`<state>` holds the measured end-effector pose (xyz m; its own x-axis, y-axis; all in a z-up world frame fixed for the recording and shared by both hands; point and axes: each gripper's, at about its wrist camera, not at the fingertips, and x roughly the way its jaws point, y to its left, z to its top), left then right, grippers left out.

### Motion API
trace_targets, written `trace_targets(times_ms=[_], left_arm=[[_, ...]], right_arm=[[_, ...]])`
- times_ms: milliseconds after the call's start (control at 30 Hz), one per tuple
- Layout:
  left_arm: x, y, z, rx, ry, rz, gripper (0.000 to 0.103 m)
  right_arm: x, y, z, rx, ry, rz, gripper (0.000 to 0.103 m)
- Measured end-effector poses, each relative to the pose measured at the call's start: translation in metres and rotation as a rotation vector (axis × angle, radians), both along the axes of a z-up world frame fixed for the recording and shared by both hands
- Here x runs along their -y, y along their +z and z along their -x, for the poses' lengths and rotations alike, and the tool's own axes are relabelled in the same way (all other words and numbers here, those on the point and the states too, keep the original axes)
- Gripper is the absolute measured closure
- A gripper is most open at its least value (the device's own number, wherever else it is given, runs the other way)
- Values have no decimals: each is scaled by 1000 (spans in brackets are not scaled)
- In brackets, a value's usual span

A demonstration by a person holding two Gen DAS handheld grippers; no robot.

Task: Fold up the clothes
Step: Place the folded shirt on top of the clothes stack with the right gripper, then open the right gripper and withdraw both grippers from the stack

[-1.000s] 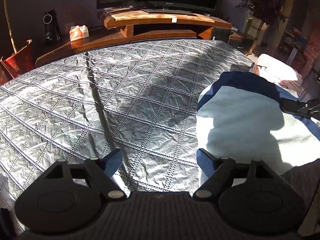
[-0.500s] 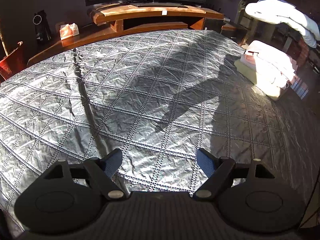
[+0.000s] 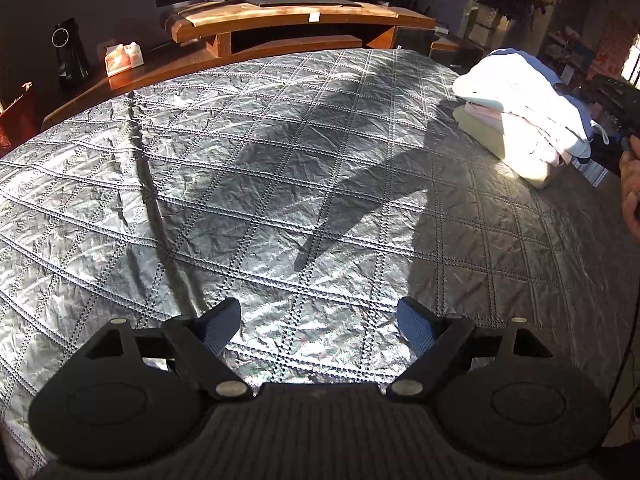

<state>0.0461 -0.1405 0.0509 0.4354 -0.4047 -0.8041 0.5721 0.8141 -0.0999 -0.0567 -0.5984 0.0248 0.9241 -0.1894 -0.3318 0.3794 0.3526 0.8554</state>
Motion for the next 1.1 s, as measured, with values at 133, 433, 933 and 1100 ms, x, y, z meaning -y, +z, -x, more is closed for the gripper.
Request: trace_targets(times_ms=[133, 433, 933, 1100], left_arm=[[5, 3, 6, -7, -9, -18, 13], [36, 40, 69, 47, -76, -31, 4], [34, 152, 224, 100, 96, 15, 1], [39, 177, 269, 116, 145, -4, 1]], right_arm=[[-4, 15, 11, -148, -13, 123, 40], [-75, 44, 81, -546, 135, 213, 10], [-194, 132, 222, -738, 251, 475, 1], [-207, 164, 248, -681, 237, 540, 1]])
